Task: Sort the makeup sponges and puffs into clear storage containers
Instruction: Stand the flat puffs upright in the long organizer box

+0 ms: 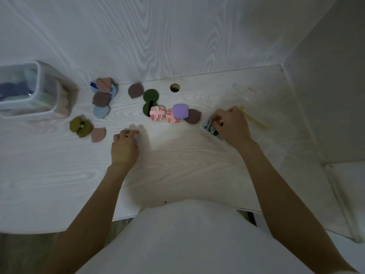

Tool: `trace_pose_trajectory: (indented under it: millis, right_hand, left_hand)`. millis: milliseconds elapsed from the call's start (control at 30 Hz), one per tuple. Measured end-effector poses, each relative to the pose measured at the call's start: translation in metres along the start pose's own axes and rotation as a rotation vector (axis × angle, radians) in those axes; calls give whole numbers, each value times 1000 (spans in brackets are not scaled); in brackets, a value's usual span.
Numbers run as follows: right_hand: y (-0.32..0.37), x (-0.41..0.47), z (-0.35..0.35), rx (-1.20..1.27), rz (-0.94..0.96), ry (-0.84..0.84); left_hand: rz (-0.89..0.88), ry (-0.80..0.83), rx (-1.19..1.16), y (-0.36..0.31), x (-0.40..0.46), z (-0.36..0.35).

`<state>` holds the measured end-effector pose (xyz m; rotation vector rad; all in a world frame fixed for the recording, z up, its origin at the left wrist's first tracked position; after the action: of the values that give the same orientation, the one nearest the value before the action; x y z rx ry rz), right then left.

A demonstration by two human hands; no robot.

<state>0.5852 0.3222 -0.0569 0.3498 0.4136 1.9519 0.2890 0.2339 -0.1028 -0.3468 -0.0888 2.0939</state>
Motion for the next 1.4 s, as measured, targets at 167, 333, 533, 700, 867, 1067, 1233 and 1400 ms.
trace_pose_trajectory:
  millis: [167, 333, 533, 700, 867, 1067, 1233, 1400]
  right_hand:
    - [-2, 10, 4, 57, -12, 86]
    - [-3, 21, 8, -20, -18, 147]
    - [-9, 20, 6, -15, -48, 142]
    - [-16, 21, 9, 53, -31, 146]
    - [-16, 19, 19, 116, 127, 170]
    - [-30, 20, 20, 168, 119, 318]
    - [-28, 17, 23, 165, 176, 286]
    - [-30, 22, 24, -104, 372, 207]
  left_hand:
    - [-101, 5, -56, -3, 12, 12]
    - [-284, 5, -438, -53, -6, 38]
    - [-358, 190, -699, -123, -18, 30]
    - [-369, 249, -659, -158, -19, 18]
    - [-358, 256, -600, -179, -22, 12]
    - [-348, 214, -503, -182, -20, 2]
    - [-412, 160, -506, -180, -20, 0]
    - [-528, 125, -509, -178, -21, 0]
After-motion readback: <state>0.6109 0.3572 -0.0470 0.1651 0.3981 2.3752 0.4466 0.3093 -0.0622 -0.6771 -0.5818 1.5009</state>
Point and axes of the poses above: each hand's wrist, its own x-axis towards the middle knuckle, its own z-axis out of the back of the hand, y = z × x, the point moved 1 cm from there along x, towards the middle knuckle, and after that the axes turned 14 degrees about z, right-handed, at the moved point
